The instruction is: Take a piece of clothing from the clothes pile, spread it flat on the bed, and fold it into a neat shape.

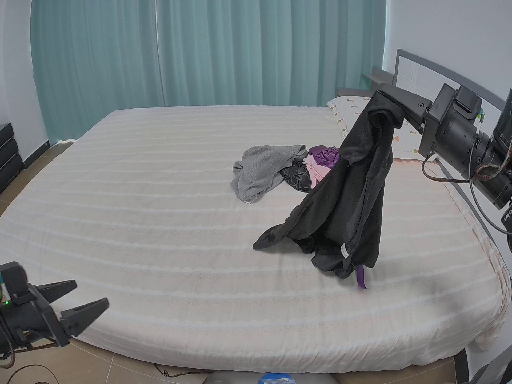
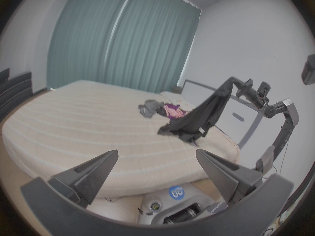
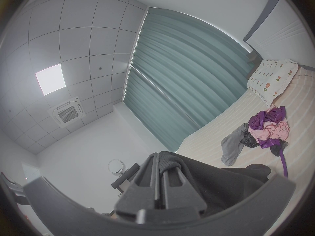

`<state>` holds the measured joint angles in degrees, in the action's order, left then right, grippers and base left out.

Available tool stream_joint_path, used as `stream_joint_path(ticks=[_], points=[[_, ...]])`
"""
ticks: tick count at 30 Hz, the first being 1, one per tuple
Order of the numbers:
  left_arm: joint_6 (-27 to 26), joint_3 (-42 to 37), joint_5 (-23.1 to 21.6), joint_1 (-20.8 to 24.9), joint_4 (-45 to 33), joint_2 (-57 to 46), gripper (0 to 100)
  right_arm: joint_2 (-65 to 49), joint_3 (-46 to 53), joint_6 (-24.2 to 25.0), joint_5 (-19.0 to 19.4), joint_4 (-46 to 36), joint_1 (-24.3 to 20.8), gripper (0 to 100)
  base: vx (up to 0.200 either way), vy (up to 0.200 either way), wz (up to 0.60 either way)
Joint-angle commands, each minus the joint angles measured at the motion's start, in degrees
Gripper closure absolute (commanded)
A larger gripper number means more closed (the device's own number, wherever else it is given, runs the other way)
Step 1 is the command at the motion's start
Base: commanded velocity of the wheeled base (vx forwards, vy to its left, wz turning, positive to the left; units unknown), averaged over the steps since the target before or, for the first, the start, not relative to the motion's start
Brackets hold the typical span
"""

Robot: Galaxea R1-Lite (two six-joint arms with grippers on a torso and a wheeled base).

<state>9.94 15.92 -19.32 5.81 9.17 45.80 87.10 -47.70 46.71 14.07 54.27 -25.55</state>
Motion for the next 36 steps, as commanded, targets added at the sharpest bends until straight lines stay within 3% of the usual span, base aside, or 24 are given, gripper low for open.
stream_joint_path(ticks=[1, 9, 15, 19, 32, 36], points=[[-0.09, 0.78, -1.86, 10.97, 8.76, 26.89, 0, -0.97, 0.15, -0.31, -0.01, -0.31, -0.73, 100, 0.000, 0.000, 0.00], [0.70, 3.85, 5.00, 17.04, 25.81, 50.70, 0, -0.71, 0.07, -0.31, -0.01, -0.31, -0.38, 100, 0.000, 0.000, 0.00], [7.73, 12.47, 13.52, 23.72, 34.43, 65.29, 0, -0.44, 0.15, -0.31, 0.08, -0.40, -0.64, 100, 0.000, 0.000, 0.00], [9.14, 18.97, 15.72, 26.70, 35.22, 72.32, 0, -0.62, -0.02, -0.31, 0.08, -0.40, -0.73, 100, 0.000, 0.000, 0.00], [8.79, 36.46, 19.67, 28.73, 40.05, 88.85, 0, -1.06, 0.42, -0.22, 0.08, -0.40, -0.64, 100, 0.000, 0.000, 0.00], [8.70, 46.04, 21.43, 28.99, 37.85, 94.21, 0, -1.32, 0.50, -0.22, -0.01, -0.40, -0.82, 100, 0.000, 0.000, 0.00]])
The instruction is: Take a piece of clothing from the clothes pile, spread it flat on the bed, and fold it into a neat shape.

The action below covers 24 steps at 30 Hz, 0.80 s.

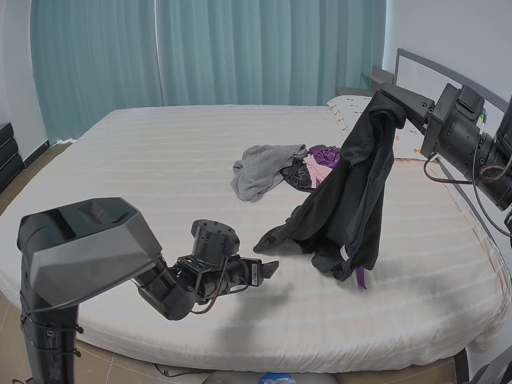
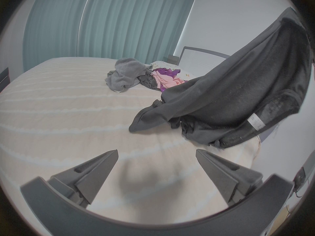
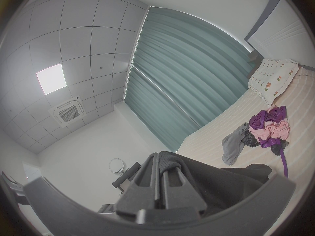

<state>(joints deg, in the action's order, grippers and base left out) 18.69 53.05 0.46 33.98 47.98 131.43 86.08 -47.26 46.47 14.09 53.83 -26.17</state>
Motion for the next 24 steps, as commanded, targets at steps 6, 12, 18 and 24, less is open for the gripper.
stream_joint_path(ticks=[6, 12, 18, 24], points=[[-0.06, 17.52, 1.82, 0.92, -2.89, 13.86, 0, -0.74, 0.07, 0.02, 0.06, 0.04, -0.11, 100, 0.000, 0.000, 0.00], [0.03, 27.45, 4.19, 0.48, -3.25, 20.71, 0, -1.18, 0.07, -0.06, 0.15, 0.04, -0.11, 100, 0.000, 0.000, 0.00], [0.47, 31.67, 5.25, 0.21, -4.12, 23.35, 100, -1.18, 0.15, 0.02, 0.23, 0.04, -0.11, 100, 0.000, 0.000, 0.00], [0.65, 32.29, 9.38, 0.13, -4.04, 23.26, 100, -0.82, 0.33, 0.02, 0.32, 0.04, 0.42, 100, 0.000, 0.000, 0.00]])
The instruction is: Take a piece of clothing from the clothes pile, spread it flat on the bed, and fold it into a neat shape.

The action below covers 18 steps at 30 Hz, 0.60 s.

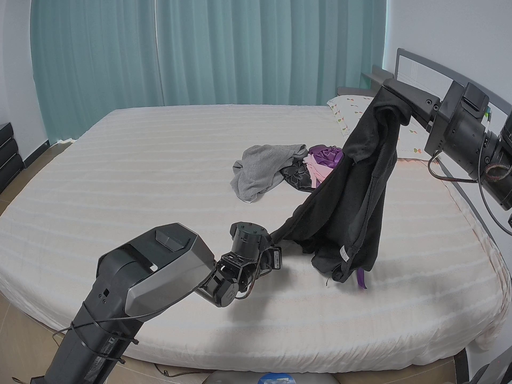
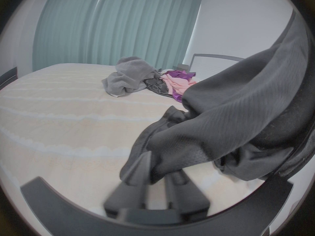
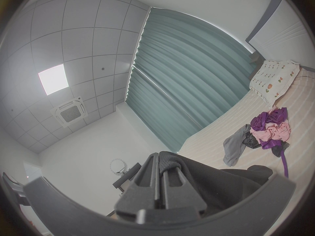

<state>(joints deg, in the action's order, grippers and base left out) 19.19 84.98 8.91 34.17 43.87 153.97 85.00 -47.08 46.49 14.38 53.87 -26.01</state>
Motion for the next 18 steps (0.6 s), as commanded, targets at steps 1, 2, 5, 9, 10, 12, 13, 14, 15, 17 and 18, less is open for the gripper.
stream_joint_path(ticks=[1, 2, 5, 9, 10, 12, 13, 14, 15, 17, 18], points=[[0.50, -0.61, 1.64, -0.24, 0.07, 0.02, 100, 0.42, 0.15, 0.00, 0.03, -0.08, 0.61, 100, 0.000, 0.000, 0.00], [0.76, -1.13, 1.81, -0.33, 0.07, -0.42, 100, 0.51, 0.23, 0.00, 0.03, -0.08, 0.79, 100, 0.000, 0.000, 0.00], [2.96, -7.55, 2.16, -0.86, -0.02, -7.28, 100, 1.04, 0.50, -0.09, 0.20, -0.26, 2.02, 100, 0.000, 0.000, 0.00], [5.07, -16.51, 1.55, -2.35, -0.54, -17.82, 100, 3.68, 0.94, -0.09, 0.29, -0.26, 3.87, 100, 0.000, 0.000, 0.00], [5.69, -18.27, 1.55, -2.71, -0.72, -20.46, 100, 4.64, 0.94, 0.00, 0.38, -0.26, 4.31, 100, 0.000, 0.000, 0.00], [6.65, -20.03, 1.55, -2.88, -1.16, -23.45, 100, 6.23, 0.94, 0.09, 0.38, -0.17, 4.66, 100, 0.000, 0.000, 0.00], [8.41, -22.05, 1.46, -3.23, -2.83, -28.28, 100, 8.86, 0.41, 0.26, 0.38, 0.36, 5.18, 100, 0.000, 0.000, 0.00], [9.64, -23.19, 1.46, -3.32, -4.59, -31.10, 100, 10.44, 0.06, 0.26, 0.29, 0.53, 5.27, 100, 0.000, 0.000, 0.00], [10.87, -23.81, 1.46, -3.32, -6.70, -33.82, 100, 12.11, -0.29, 0.26, 0.12, 0.62, 5.27, 100, 0.000, 0.000, 0.00], [13.60, -24.16, 1.37, -3.32, -10.91, -38.65, 100, 14.75, -1.26, 0.18, -0.32, 0.62, 5.27, 100, 0.000, 0.000, 0.00], [15.00, -23.98, 1.46, -3.32, -12.58, -40.68, 100, 15.72, -1.96, 0.09, -0.50, 0.71, 5.27, 100, 0.000, 0.000, 0.00]])
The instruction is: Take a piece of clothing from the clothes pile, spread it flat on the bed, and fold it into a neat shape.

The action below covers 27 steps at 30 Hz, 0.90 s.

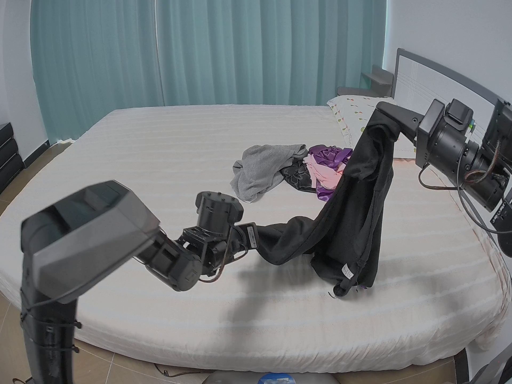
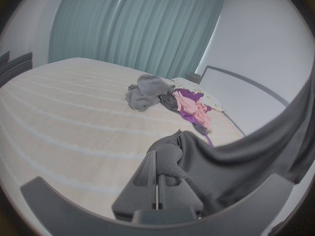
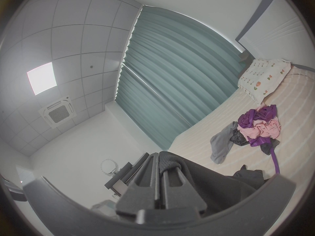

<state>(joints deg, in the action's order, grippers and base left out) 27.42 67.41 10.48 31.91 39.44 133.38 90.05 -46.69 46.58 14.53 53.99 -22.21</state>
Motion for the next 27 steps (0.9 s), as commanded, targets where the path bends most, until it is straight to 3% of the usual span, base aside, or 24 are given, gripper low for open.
stream_joint_path(ticks=[1, 3, 9, 12, 15, 19, 27], points=[[6.77, -6.42, -0.11, -1.07, -8.15, -20.09, 100, 10.67, -2.35, 0.00, -0.64, 0.59, 1.47, 100, 0.000, 0.000, 0.00], [10.99, -5.19, -0.11, -1.07, -12.45, -26.50, 100, 11.81, -7.36, 0.00, -2.75, 1.20, 2.35, 100, 0.000, 0.000, 0.00], [12.05, -5.01, -0.20, -2.03, -17.29, -36.26, 100, 7.77, -12.72, -0.09, -3.81, 6.74, 4.28, 100, 0.000, 0.000, 0.00], [12.05, -6.24, -0.38, -2.03, -17.29, -38.28, 100, 6.28, -10.79, -0.09, -3.72, 6.56, 4.11, 100, 0.000, 0.000, 0.00], [12.13, -10.11, -1.43, -1.77, -17.11, -38.46, 100, 6.80, -1.03, 0.00, -2.67, 7.27, 2.08, 100, 0.000, 0.000, 0.00], [13.54, -14.77, -2.05, -1.24, -16.41, -36.87, 100, 8.74, 4.94, 1.14, -1.70, 7.36, 0.59, 100, 0.000, 0.000, 0.00], [19.78, -17.58, -6.53, 0.78, -16.32, -33.36, 100, 11.29, 7.14, 5.19, -1.79, 7.27, -0.82, 100, 0.000, 0.000, 0.00]])
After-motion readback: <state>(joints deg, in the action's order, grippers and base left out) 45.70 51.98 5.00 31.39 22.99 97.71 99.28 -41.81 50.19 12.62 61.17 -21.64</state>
